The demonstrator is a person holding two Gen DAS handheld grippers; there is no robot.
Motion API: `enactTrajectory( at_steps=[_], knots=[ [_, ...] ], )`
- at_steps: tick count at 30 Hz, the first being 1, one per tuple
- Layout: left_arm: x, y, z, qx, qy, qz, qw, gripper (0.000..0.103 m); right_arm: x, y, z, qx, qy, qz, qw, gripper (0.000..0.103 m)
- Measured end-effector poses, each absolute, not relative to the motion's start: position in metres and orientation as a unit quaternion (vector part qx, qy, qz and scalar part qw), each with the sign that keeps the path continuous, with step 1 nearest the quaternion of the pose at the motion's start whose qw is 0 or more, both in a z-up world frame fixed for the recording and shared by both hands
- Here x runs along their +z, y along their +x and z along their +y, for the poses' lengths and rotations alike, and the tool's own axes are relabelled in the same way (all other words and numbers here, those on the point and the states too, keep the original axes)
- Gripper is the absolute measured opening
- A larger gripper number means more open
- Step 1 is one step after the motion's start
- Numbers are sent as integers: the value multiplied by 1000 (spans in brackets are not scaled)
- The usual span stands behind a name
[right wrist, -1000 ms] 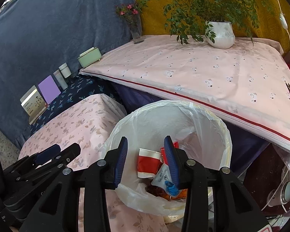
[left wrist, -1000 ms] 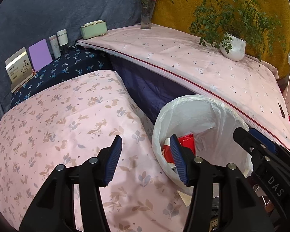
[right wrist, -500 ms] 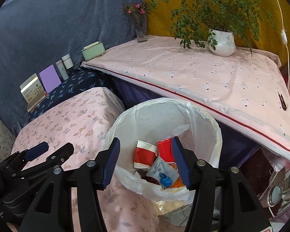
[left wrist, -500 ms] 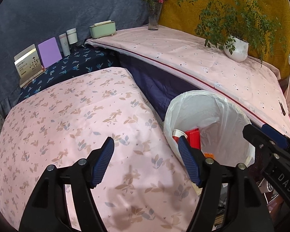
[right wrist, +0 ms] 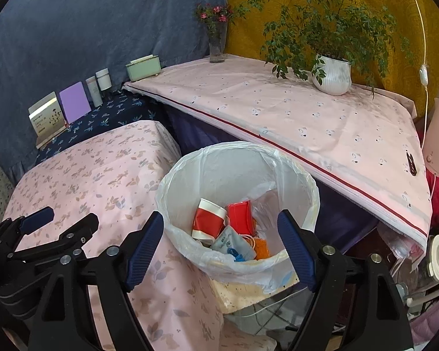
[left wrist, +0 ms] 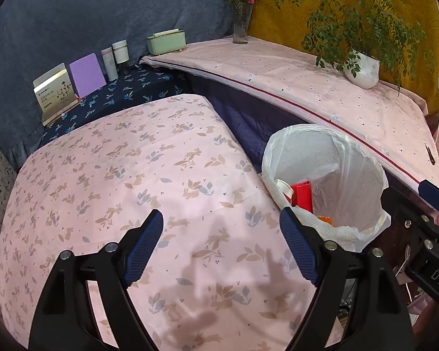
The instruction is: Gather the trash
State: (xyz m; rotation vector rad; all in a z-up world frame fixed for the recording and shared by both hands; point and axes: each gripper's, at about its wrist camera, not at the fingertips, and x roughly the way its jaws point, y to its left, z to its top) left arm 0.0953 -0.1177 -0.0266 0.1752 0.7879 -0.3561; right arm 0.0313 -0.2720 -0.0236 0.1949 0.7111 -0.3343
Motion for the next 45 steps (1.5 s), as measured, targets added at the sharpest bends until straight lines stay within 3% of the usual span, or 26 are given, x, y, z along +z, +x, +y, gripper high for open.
enactTrajectory(
  at_steps=[3,17,20,45],
  knots=[
    [-29,91,-115,-169,88,382,904,79,-26,28,-267,-164,86,350,918,84],
    [-38,82,-107,-159,93,390,902,83,-37,24,-257,-164,62,369,913,85],
    [-40,82,-107,-157,94,392,902,84,-41,23,-258,-164,65,373,911,91],
    [-43,84,-119,-154,101,395,900,88,-46,23,-264,-171,64,370,911,91]
  ],
)
